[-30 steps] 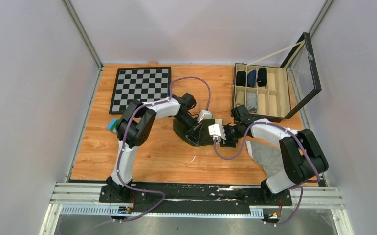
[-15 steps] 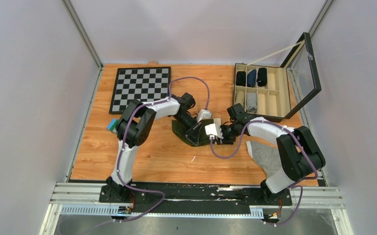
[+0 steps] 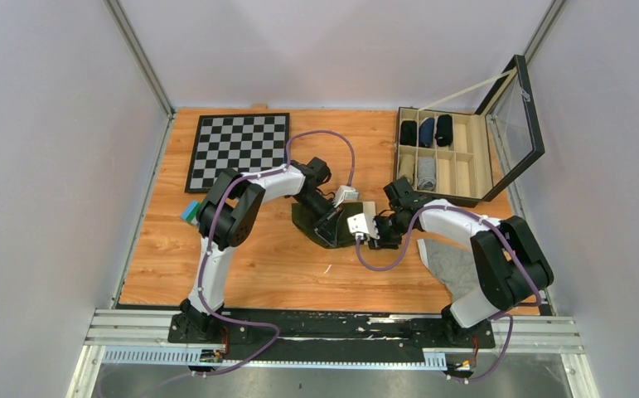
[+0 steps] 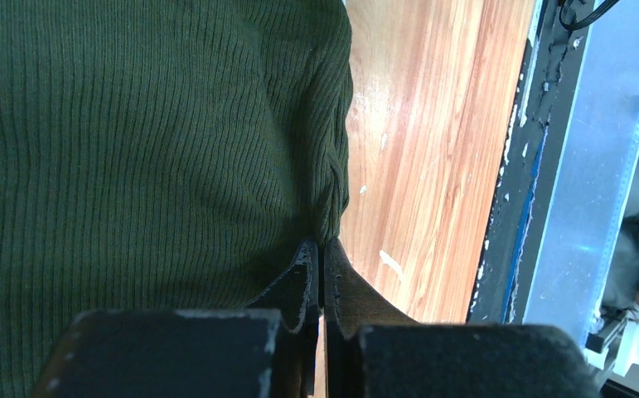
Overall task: Roll the underwear
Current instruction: Fold the underwear at the center of the board.
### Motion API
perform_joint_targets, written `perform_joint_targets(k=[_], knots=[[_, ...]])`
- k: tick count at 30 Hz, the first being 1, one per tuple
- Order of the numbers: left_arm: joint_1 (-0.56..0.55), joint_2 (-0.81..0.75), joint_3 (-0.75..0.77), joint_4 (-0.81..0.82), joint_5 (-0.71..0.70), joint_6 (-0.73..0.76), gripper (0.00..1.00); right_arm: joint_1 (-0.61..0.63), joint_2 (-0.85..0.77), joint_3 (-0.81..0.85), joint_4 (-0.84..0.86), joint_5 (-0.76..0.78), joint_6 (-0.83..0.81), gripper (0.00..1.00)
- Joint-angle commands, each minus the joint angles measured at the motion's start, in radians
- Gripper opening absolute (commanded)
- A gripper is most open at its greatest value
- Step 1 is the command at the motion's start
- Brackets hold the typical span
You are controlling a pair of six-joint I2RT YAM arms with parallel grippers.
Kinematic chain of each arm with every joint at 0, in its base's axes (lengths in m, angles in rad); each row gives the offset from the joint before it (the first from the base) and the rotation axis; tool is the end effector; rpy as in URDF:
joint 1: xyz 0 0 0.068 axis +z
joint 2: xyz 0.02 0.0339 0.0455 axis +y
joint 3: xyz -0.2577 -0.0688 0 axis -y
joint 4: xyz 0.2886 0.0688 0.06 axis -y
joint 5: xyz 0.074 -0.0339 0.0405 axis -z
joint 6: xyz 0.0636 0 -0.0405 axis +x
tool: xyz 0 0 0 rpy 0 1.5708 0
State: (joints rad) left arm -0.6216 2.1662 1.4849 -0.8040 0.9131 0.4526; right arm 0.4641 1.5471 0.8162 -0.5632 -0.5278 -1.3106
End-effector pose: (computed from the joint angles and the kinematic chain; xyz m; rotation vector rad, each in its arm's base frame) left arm 0.3252 -0.2949 0.0792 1.4913 2.3887 -1.3880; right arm 0.2576 0.1647 0.0991 -2.1050 1.5865 0.4983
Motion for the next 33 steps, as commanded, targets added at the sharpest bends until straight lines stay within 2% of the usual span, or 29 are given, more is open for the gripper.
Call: perform_joint_targets(k=[1, 7, 10, 13, 14, 19, 24, 29, 33], knots=[[0.006, 0.016, 0.023, -0.015, 0.017, -0.007, 0.00, 0.009, -0.002, -0.007, 0.024, 0.000, 0.012, 0.40], [0.008, 0.021, 0.028, -0.025, 0.020, -0.009, 0.00, 0.045, 0.032, -0.052, 0.106, 0.071, 0.027, 0.37], [0.012, 0.021, 0.028, -0.037, 0.023, -0.005, 0.00, 0.074, 0.046, -0.086, 0.183, 0.146, 0.054, 0.21], [0.018, 0.017, 0.026, -0.059, 0.018, 0.009, 0.00, 0.075, 0.029, -0.088, 0.169, 0.165, 0.051, 0.05], [0.020, 0.013, 0.025, -0.069, 0.018, 0.015, 0.00, 0.074, 0.018, -0.080, 0.148, 0.166, 0.052, 0.02], [0.028, -0.025, 0.014, -0.141, 0.053, 0.058, 0.00, 0.069, -0.073, -0.005, -0.057, 0.076, 0.031, 0.01], [0.026, -0.054, 0.010, -0.327, 0.128, 0.177, 0.00, 0.084, -0.122, 0.060, -0.302, -0.023, -0.005, 0.01], [0.000, -0.059, 0.011, -0.466, 0.191, 0.271, 0.00, 0.106, -0.103, 0.053, -0.360, -0.068, 0.036, 0.01], [-0.005, -0.064, 0.028, -0.464, 0.189, 0.219, 0.00, 0.102, -0.072, 0.069, -0.399, -0.118, 0.077, 0.01]])
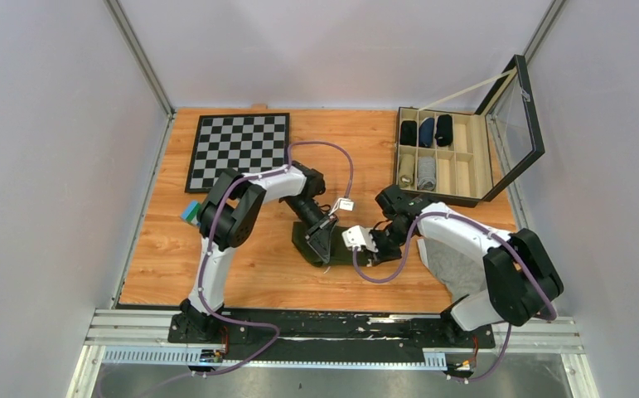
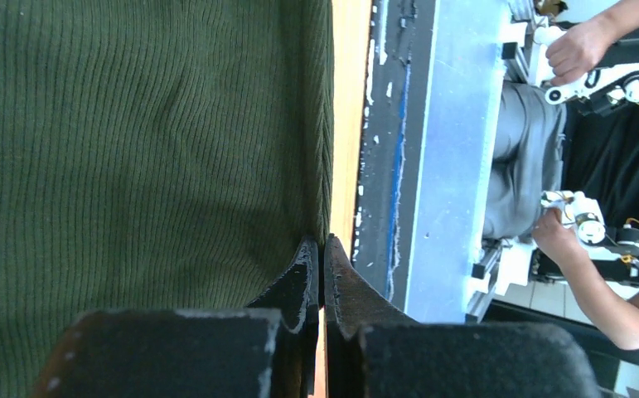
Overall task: Roll the underwear
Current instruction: Fold the underwear at the center of the board.
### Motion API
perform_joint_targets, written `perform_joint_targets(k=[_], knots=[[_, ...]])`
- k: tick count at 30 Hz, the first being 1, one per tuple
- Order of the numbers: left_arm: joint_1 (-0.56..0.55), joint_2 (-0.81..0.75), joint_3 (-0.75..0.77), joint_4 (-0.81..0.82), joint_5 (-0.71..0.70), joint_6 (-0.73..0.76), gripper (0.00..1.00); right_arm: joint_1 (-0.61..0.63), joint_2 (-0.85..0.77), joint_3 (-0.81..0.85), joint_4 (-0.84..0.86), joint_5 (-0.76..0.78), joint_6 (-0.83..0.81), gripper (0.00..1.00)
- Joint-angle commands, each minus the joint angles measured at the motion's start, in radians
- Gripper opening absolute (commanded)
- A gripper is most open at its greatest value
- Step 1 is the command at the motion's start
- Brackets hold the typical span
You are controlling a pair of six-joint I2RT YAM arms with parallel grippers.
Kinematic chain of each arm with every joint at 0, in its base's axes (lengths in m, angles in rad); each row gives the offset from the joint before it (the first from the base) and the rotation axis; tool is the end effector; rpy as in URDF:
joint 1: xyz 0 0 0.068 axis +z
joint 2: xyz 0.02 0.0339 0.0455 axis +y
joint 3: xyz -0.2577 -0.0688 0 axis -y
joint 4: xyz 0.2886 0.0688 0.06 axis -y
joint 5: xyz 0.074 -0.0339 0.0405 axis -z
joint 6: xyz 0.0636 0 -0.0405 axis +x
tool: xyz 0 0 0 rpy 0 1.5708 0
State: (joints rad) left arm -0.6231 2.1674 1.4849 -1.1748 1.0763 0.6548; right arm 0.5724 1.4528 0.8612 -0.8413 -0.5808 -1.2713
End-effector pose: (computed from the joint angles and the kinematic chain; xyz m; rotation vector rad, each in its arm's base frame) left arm 0.2898 -0.2772 0.0913 -1.3135 -2.1277 1.4926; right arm 0.2166 0.1811 0.1323 -2.2100 1.6057 0.7023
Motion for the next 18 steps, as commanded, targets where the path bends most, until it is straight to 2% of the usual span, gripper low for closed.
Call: perform_joint_targets(k=[1, 7, 12, 18], knots=[[-0.003, -0.064, 0.037, -0.089, 0.004, -0.003, 0.00, -0.010, 0.029, 0.034, -0.139, -0.077, 0.039, 0.01], [0.000, -0.054, 0.116, -0.094, -0.103, -0.065, 0.00, -0.065, 0.080, 0.144, -0.241, -0.123, 0.026, 0.01], [0.016, -0.013, 0.211, -0.140, -0.142, -0.057, 0.00, -0.120, 0.182, 0.270, -0.350, -0.150, 0.001, 0.00], [0.040, 0.021, 0.290, -0.115, -0.207, -0.100, 0.00, -0.151, 0.300, 0.412, -0.446, -0.180, -0.024, 0.00]])
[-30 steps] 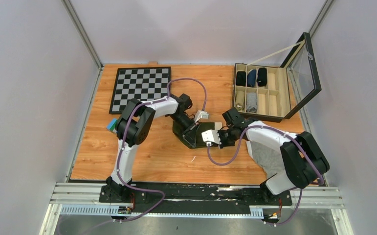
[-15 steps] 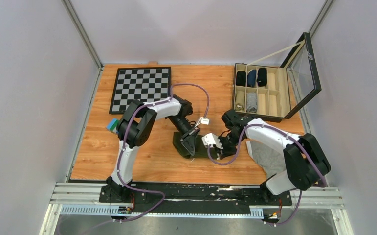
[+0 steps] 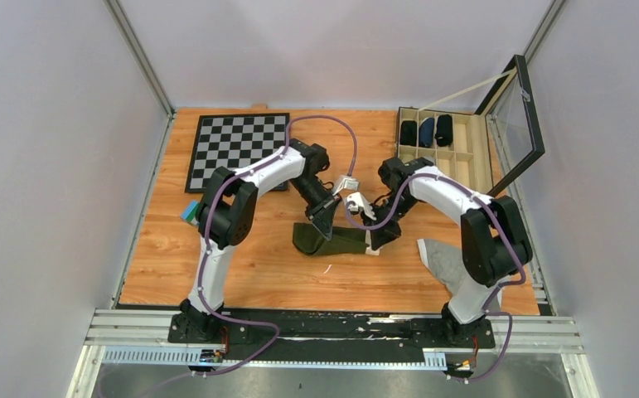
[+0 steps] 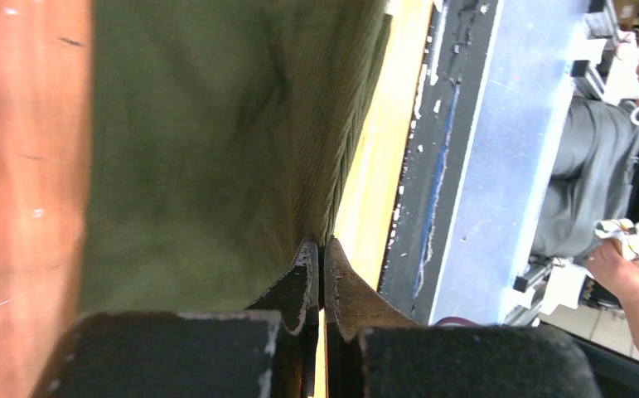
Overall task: Roll the underwear
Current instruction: Fold the underwear at the center of the board.
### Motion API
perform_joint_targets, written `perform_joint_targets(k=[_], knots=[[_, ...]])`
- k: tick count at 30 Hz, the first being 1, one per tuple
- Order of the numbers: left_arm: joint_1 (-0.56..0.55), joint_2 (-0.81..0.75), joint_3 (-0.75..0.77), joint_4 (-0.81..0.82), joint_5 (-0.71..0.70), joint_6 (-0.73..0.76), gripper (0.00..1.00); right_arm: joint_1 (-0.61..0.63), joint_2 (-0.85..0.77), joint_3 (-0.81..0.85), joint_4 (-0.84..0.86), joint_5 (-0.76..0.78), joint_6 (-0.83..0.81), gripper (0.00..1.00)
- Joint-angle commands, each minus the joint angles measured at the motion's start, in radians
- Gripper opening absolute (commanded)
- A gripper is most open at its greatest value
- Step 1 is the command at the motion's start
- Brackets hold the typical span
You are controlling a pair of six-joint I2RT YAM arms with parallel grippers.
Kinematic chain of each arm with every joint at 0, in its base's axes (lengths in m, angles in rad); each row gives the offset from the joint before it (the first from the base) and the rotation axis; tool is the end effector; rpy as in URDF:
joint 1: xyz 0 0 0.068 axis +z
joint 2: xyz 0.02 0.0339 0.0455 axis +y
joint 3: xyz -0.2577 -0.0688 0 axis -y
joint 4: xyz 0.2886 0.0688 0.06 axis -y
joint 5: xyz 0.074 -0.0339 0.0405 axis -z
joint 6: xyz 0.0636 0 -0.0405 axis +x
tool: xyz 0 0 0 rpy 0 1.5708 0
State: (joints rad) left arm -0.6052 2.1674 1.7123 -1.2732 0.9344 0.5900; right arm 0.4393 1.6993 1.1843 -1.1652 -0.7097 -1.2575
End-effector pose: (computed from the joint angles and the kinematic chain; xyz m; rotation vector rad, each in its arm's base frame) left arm 0.3269 -0.2883 0.1433 -1.4156 -2.2690 1.3464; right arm 0.2723 0.1738 0.1576 -2.0501 1.8820 1.0065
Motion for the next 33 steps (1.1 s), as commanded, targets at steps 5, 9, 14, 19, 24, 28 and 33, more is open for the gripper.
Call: perform_joint_targets(k=[5, 9, 14, 19, 24, 28, 33], knots=[[0.035, 0.053, 0.125, -0.027, -0.115, -0.035, 0.00, -0.054, 0.155, 0.198, -0.162, -0.047, -0.042, 0.00], [0.041, 0.083, 0.153, -0.015, -0.147, -0.052, 0.00, -0.078, 0.245, 0.290, -0.191, -0.029, -0.043, 0.00], [0.051, 0.108, 0.170, 0.043, -0.207, -0.092, 0.00, -0.103, 0.353, 0.385, -0.222, -0.035, -0.034, 0.00], [0.056, 0.143, 0.212, 0.063, -0.223, -0.114, 0.00, -0.120, 0.440, 0.453, -0.234, -0.039, -0.010, 0.00], [0.056, 0.179, 0.253, 0.082, -0.247, -0.119, 0.00, -0.135, 0.493, 0.478, -0.212, -0.037, 0.007, 0.00], [0.056, 0.203, 0.264, 0.084, -0.268, -0.120, 0.00, -0.138, 0.516, 0.478, -0.179, -0.015, 0.031, 0.00], [0.058, 0.180, 0.260, 0.112, -0.296, -0.151, 0.02, -0.139, 0.503, 0.435, -0.108, 0.004, 0.076, 0.03]])
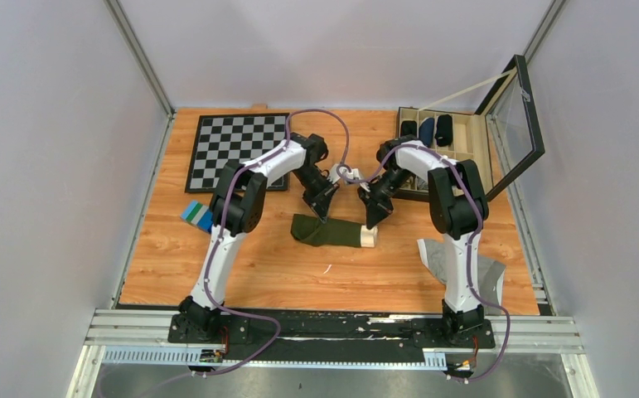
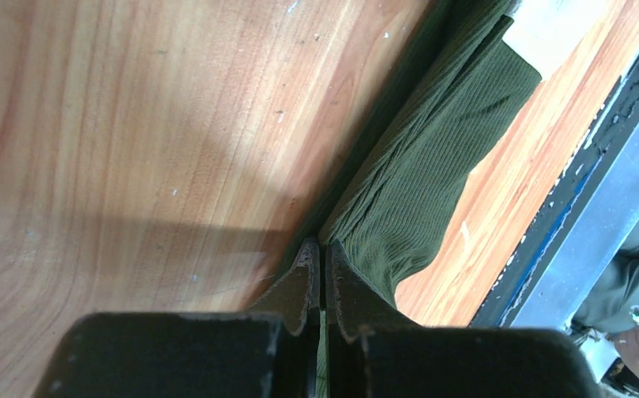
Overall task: Roll the underwear
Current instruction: Fold the underwear at the center of the board.
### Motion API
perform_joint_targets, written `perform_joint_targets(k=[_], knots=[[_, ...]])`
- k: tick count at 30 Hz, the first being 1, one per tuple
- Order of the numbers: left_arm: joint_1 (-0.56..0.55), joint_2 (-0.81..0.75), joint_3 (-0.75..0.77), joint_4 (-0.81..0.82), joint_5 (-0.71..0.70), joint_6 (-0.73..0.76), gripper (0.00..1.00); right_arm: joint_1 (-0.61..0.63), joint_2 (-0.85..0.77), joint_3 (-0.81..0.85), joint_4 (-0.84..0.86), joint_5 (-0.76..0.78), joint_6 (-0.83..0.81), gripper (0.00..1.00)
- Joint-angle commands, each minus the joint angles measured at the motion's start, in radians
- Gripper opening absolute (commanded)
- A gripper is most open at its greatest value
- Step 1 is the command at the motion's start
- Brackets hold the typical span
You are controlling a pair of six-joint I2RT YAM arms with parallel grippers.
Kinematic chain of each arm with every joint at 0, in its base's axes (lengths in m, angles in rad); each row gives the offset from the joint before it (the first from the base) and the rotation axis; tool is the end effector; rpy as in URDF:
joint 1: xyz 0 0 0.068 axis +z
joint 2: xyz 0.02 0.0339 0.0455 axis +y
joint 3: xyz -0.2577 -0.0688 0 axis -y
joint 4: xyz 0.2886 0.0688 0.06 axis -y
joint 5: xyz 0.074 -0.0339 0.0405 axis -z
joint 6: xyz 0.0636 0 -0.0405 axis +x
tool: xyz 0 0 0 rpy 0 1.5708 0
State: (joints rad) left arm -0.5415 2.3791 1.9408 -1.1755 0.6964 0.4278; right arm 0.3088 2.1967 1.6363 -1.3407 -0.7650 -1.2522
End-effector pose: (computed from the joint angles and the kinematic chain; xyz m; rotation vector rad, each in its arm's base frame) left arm 0.3970 -0.2864 0.1007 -1.3220 -2.5590 1.0403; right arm 0.3757 0.1661 0.1064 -1.8491 2.1359 1.2237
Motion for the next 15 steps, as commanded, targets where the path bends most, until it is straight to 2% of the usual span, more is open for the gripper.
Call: perform_joint_targets(k=[1, 5, 9, 12, 15], knots=[[-0.005, -0.049, 0.023, 0.030, -0.062, 0.000, 0.05, -0.008, -0.001, -0.028, 0.080, 0.058, 0.076, 0.03], [-0.003, -0.170, -0.043, 0.132, -0.099, -0.057, 0.22, -0.008, -0.022, -0.074, 0.136, 0.069, 0.117, 0.05], [-0.004, -0.339, -0.195, 0.318, -0.072, -0.136, 0.32, -0.008, -0.035, -0.116, 0.185, 0.082, 0.159, 0.10], [-0.005, -0.428, -0.332, 0.468, -0.017, -0.242, 0.33, -0.008, -0.056, -0.152, 0.233, 0.078, 0.197, 0.12], [-0.007, -0.485, -0.489, 0.635, 0.108, -0.369, 0.30, -0.008, -0.060, -0.161, 0.269, 0.087, 0.238, 0.16]])
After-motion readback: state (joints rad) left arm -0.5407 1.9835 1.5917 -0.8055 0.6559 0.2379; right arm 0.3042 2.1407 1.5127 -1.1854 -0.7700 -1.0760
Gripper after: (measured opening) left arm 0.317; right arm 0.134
